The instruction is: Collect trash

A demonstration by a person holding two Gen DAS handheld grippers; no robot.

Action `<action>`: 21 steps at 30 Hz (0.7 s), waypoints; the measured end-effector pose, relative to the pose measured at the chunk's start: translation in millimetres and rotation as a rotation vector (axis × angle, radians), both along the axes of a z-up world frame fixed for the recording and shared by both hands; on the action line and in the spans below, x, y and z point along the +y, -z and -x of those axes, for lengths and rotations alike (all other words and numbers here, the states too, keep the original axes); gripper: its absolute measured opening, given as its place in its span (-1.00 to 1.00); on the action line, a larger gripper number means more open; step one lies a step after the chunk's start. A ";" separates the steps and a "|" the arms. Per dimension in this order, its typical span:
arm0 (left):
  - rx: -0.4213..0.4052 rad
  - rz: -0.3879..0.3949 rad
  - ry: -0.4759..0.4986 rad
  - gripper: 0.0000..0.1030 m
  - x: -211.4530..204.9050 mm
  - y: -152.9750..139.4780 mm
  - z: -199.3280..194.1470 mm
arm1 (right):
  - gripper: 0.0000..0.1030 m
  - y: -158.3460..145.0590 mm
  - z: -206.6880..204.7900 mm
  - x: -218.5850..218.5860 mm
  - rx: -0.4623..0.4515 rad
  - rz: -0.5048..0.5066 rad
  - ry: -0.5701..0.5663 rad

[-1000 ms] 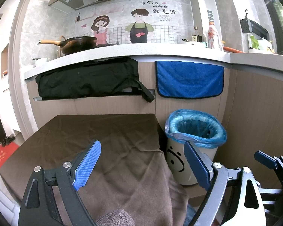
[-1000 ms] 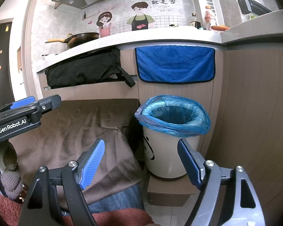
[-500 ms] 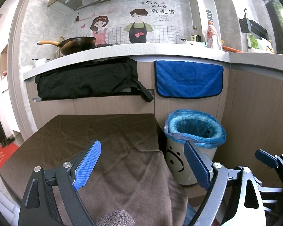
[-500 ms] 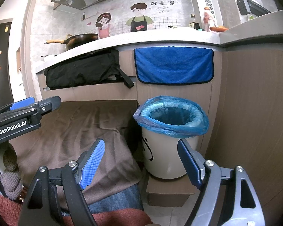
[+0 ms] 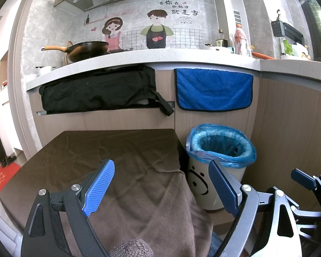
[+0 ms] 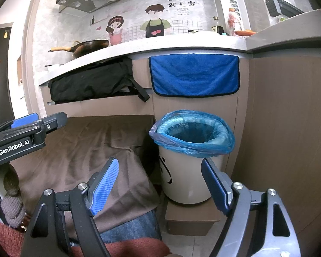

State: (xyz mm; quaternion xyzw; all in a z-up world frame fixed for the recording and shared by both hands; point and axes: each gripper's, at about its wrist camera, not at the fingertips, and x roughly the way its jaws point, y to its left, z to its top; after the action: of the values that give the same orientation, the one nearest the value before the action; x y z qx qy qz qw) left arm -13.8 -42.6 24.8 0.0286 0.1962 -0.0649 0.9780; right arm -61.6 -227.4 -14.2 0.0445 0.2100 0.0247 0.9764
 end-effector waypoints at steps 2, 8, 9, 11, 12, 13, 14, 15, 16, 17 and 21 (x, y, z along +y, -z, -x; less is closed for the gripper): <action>0.001 0.000 0.000 0.74 -0.3 0.0 0.1 | 0.49 0.3 0.0 -0.4 0.001 -0.001 0.000; 0.001 0.000 -0.001 0.74 -1.0 0.1 0.1 | 0.49 0.0 0.9 0.0 0.001 -0.002 0.001; 0.001 0.000 -0.001 0.74 -1.1 -0.3 0.6 | 0.49 0.4 0.4 0.2 0.001 -0.002 0.001; 0.000 0.000 -0.002 0.74 -1.5 -0.4 0.6 | 0.49 0.6 0.6 0.4 0.001 -0.002 0.001; 0.000 0.000 -0.003 0.74 -1.8 0.0 0.2 | 0.49 0.5 0.7 0.3 0.002 -0.002 0.001; 0.000 0.000 -0.002 0.74 -1.8 -0.2 0.4 | 0.49 0.3 0.7 0.1 0.002 -0.002 0.001; 0.000 -0.001 -0.002 0.74 -1.9 -0.4 0.6 | 0.49 0.6 0.7 0.4 0.001 -0.002 0.001; 0.000 -0.001 -0.004 0.74 -2.4 0.0 0.3 | 0.49 -0.1 1.2 -0.1 0.000 -0.003 0.001; 0.000 -0.001 -0.003 0.74 -2.4 -0.1 0.4 | 0.49 0.5 0.6 0.2 0.000 -0.002 0.001; 0.001 -0.001 -0.003 0.74 -2.4 -0.3 0.5 | 0.49 0.7 0.3 0.1 0.001 -0.002 0.001; 0.000 0.000 -0.005 0.74 -3.2 -0.1 0.5 | 0.49 0.3 1.6 0.5 0.002 -0.004 0.003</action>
State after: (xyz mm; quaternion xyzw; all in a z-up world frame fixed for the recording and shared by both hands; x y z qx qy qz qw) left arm -14.2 -45.9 24.9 0.0282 0.1964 -0.0623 0.9781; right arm -63.2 -226.9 -14.5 0.0468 0.2110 0.0234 0.9761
